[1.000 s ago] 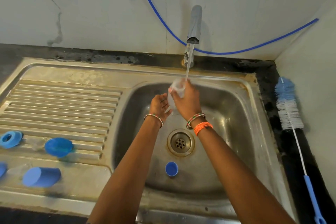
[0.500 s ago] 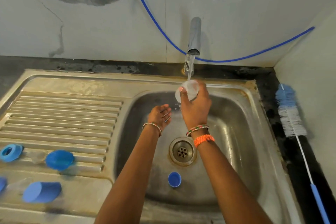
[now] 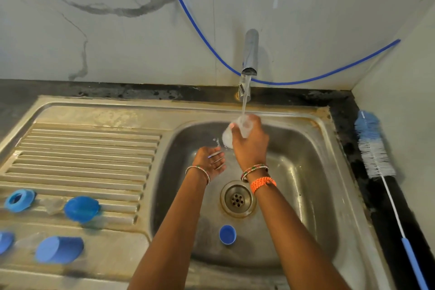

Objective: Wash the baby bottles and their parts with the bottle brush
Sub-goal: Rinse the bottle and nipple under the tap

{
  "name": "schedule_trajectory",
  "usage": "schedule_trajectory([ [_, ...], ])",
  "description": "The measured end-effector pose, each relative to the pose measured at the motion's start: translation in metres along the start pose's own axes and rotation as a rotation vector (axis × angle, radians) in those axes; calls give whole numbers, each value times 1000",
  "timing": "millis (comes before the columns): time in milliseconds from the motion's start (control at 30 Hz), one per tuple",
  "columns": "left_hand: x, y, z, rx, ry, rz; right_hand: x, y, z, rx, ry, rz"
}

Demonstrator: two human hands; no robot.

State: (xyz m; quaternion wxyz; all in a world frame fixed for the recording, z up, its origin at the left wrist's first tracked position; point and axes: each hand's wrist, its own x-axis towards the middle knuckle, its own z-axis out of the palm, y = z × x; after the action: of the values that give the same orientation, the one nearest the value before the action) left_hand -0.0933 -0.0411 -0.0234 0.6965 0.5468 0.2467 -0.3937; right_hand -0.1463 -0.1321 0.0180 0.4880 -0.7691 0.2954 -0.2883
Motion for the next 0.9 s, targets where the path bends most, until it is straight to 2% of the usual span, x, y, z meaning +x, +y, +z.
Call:
schedule_trajectory([
  [33, -3, 3, 1, -27, -12, 2, 2, -3, 1, 63, 54, 15],
  [100, -7, 7, 2, -68, -70, 31, 6, -2, 5, 187, 55, 216],
  [200, -22, 13, 14, -44, -156, 212, 13, 8, 8, 676, -110, 762],
  [233, -27, 15, 18, 17, -159, 275, 13, 11, 7, 800, -164, 880],
  [300, -35, 16, 25, 202, -128, 395, 11, 16, 6, 869, -212, 981],
  [367, -36, 16, 29, 363, -124, 495, 8, 18, 6, 836, -214, 1014],
  [533, -47, 20, 31, 489, -135, 623, 9, 14, -4, 555, -243, 880],
  [633, -51, 22, 23, 478, -108, 621, 2, 4, -18, 311, -283, 676],
  [767, -66, 22, 13, 457, -135, 621, -24, -14, -29, 169, -426, 375],
  [833, -73, 24, 5, 484, -188, 637, -36, -17, -23, 67, -384, 217],
  [900, -79, 26, -5, 489, -271, 627, -46, -17, -14, -129, -244, 117],
])
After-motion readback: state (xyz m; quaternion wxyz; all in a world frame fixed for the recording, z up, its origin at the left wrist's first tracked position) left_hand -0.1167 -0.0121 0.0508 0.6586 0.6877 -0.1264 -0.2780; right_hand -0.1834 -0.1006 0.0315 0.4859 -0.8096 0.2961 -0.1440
